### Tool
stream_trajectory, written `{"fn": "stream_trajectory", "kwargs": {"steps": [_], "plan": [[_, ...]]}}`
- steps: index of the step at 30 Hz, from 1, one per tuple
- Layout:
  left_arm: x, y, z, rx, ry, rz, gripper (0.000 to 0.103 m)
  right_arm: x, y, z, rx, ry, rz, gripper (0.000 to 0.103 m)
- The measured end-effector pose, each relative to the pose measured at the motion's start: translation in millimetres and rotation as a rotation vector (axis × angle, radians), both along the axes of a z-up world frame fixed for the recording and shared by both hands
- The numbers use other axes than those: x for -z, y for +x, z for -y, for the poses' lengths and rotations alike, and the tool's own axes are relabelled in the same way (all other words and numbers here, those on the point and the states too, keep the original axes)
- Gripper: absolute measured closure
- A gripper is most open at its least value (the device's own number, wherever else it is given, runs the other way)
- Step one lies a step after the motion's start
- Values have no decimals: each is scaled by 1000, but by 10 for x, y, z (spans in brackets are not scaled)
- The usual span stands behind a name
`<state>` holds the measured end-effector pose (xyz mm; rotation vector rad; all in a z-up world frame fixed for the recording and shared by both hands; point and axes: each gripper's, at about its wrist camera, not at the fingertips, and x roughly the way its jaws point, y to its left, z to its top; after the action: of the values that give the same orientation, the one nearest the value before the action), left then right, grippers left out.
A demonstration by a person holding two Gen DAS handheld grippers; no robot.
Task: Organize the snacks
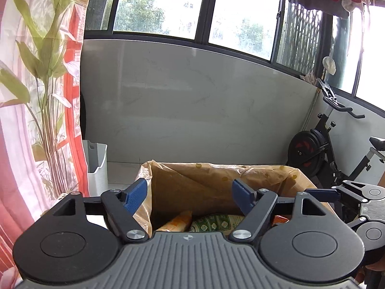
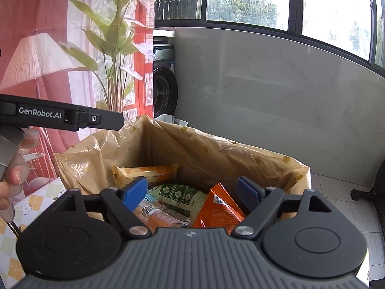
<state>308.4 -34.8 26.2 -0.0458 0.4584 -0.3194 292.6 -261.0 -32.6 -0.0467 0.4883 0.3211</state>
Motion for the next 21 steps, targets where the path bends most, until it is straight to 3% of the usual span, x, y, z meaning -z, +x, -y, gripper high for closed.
{"fn": "stream_trajectory", "kwargs": {"steps": [6,16,21], "plan": [[-231,-286,-149,-44,-16,18,15,-139,-253,67,76,37,41,3],[-496,-941,-203,-83,-24,72,11,-510,-1040,131,149,126,105,1],[-494,-1191,-263,-93,-70,34,11,-649,-1412,131,165,182,147,0]]}}
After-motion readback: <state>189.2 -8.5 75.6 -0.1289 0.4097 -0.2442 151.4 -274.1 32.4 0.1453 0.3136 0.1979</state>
